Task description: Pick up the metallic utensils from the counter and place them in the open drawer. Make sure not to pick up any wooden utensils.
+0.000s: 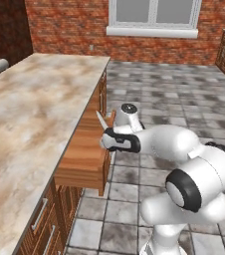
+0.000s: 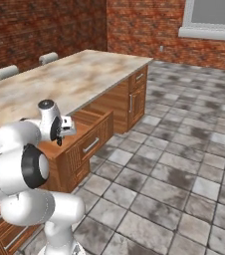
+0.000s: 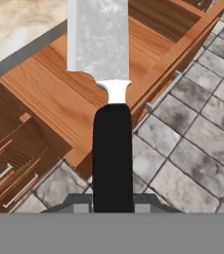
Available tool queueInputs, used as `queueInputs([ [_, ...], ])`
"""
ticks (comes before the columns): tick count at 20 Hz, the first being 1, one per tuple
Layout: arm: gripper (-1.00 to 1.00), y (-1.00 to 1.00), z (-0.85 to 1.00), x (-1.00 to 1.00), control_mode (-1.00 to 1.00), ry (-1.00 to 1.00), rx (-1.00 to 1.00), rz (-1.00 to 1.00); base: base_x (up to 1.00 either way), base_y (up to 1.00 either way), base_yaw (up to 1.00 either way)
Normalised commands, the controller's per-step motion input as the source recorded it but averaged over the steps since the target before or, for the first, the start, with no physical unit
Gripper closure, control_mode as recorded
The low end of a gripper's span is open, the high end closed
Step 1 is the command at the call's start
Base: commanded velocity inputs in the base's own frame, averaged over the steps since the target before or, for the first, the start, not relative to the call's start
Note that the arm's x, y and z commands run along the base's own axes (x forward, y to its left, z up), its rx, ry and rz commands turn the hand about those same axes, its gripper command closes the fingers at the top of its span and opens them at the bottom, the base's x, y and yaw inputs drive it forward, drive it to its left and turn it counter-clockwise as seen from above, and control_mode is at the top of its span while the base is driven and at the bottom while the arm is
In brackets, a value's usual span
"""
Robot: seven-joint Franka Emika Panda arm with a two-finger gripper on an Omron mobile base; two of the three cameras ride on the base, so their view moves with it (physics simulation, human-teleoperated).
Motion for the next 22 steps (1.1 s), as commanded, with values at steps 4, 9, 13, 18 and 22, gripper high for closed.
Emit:
queueInputs([
  [4, 1.0, 0.03, 0.06, 0.69, -1.0, 0.01, -0.06, 0.01, 0.0, 0.0, 0.0],
  [9, 1.0, 0.07, -0.07, 0.71, -1.0, 0.04, -0.08, 0.0, 0.0, 0.0, 0.0],
  [13, 1.0, 0.0, 0.0, 0.24, -1.0, 0.03, 0.0, 0.0, 0.0, 0.0, 0.0],
  [18, 1.0, 0.02, -0.08, 0.14, -1.0, 0.0, 0.0, 0.0, 0.0, 0.0, 0.0],
  [22, 1.0, 0.03, -0.45, 0.21, -1.0, 0.0, 0.0, 0.0, 0.0, 0.0, 0.0],
])
